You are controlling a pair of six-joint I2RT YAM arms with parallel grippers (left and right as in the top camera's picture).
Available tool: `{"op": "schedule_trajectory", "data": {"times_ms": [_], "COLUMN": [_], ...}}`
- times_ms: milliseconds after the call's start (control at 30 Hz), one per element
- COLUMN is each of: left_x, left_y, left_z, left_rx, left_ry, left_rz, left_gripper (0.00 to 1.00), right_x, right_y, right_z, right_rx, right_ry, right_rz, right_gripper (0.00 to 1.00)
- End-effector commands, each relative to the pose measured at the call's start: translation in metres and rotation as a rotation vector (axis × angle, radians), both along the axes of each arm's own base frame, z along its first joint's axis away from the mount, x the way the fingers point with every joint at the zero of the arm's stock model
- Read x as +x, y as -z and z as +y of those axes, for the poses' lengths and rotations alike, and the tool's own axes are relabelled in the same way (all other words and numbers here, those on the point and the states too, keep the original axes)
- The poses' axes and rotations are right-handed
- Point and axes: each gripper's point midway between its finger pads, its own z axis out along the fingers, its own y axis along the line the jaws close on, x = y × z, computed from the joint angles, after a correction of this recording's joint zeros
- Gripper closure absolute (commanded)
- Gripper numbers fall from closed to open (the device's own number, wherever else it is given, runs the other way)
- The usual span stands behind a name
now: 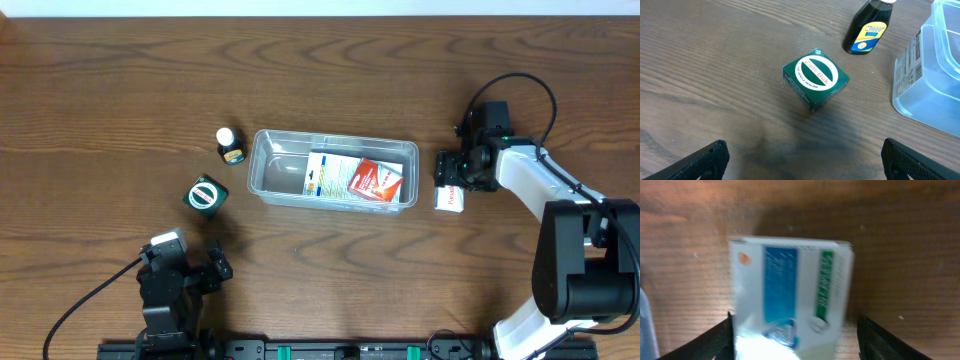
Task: Pack container
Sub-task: 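Carry the Panadol box into the container and lower it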
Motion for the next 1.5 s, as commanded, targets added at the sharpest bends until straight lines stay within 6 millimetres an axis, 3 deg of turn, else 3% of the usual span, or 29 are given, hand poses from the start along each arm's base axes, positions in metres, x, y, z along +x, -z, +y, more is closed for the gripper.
{"op": "schedule_trajectory", "data": {"times_ms": [0,167,333,500,633,767,900,1000,1167,1233,1400,1467], "left_x": [-0.001,-0.001,-0.001,-0.001,-0.001,-0.001,-0.001,-0.001,-0.001,-0.001,-0.001,-0.001], "left_y": [0.006,0.006,0.006,0.006,0.006,0.006,0.006,0.006,0.006,0.006,0.006,0.006], "left_z": [0.001,0.001,0.001,0.001,0.001,0.001,0.001,0.001,0.001,0.001,0.001,0.001], "left_rx": [0.005,0.005,0.005,0.005,0.005,0.005,0.005,0.005,0.005,0.005,0.005,0.005], "left_ry": [-0.001,-0.001,-0.001,-0.002,-0.002,-0.002,-0.002,-0.001,-0.002,-0.001,-0.001,-0.001], "left_rz": [0.013,0.013,0.013,0.013,0.013,0.013,0.013,0.013,0.013,0.013,0.013,0.013], "left_gripper": [0.02,0.02,0.02,0.02,0.02,0.02,0.02,0.02,0.02,0.02,0.02,0.02], "right_x": [0.0,-0.001,0.003,0.018,0.026,0.029,0.021,0.005,-0.025,-0.033,-0.041,-0.038], "right_y": [0.006,0.006,-0.002,-0.05,-0.102,-0.148,-0.178,-0.183,-0.171,-0.163,-0.144,-0.136], "right_z": [0.005,0.004,-0.001,0.002,0.016,0.045,0.099,0.147,0.202,0.216,0.24,0.243], "right_rx": [0.002,0.0,-0.03,-0.031,-0.028,-0.047,-0.083,-0.111,-0.157,-0.178,-0.227,-0.248], "right_ry": [-0.007,-0.007,-0.017,-0.042,-0.09,-0.247,-0.569,-0.852,-1.191,-1.306,-1.516,-1.563], "right_rz": [0.018,0.019,0.002,-0.074,-0.16,-0.271,-0.392,-0.451,-0.469,-0.471,-0.481,-0.481], "right_gripper": [0.31,0.47,0.53,0.67,0.69,0.72,0.71,0.7,0.7,0.71,0.97,0.87]}}
